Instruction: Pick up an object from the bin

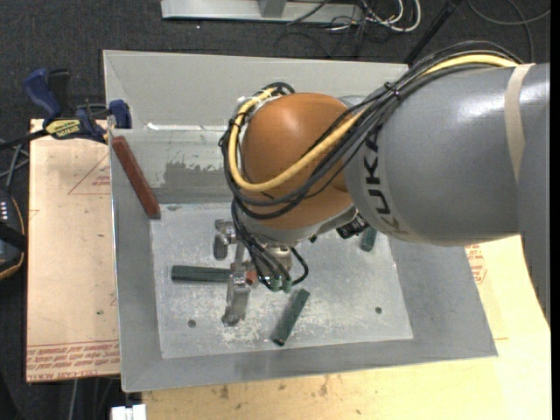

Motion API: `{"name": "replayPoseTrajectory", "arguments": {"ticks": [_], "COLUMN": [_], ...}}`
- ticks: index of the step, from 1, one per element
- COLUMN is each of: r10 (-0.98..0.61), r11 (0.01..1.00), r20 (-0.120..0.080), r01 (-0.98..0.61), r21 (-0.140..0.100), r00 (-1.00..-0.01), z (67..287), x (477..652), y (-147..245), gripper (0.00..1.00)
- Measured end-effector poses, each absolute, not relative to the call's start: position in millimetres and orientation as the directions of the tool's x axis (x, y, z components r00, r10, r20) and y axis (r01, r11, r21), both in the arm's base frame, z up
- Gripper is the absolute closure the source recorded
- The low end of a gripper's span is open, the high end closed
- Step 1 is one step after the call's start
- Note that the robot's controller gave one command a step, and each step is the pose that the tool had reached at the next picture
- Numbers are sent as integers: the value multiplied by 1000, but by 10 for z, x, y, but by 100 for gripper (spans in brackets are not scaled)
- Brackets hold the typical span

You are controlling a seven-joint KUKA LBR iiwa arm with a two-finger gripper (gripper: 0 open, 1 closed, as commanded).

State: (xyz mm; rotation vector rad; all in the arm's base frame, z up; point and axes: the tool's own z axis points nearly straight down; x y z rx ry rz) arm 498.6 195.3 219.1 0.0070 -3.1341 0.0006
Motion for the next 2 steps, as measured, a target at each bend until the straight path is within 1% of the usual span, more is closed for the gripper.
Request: {"name": "replayPoseTrajectory", "arguments": {"ticks": [1, 2], "r10": [-2, 18], "r11": [1000, 1000], "r20": [3, -1], "r01": [-2, 18], "r21": [0, 1], "r00": [-1000, -1000], "z": [2215, 1249], "x": [4995, 5178], "y": [1948, 1745], "gripper": [0, 0]}}
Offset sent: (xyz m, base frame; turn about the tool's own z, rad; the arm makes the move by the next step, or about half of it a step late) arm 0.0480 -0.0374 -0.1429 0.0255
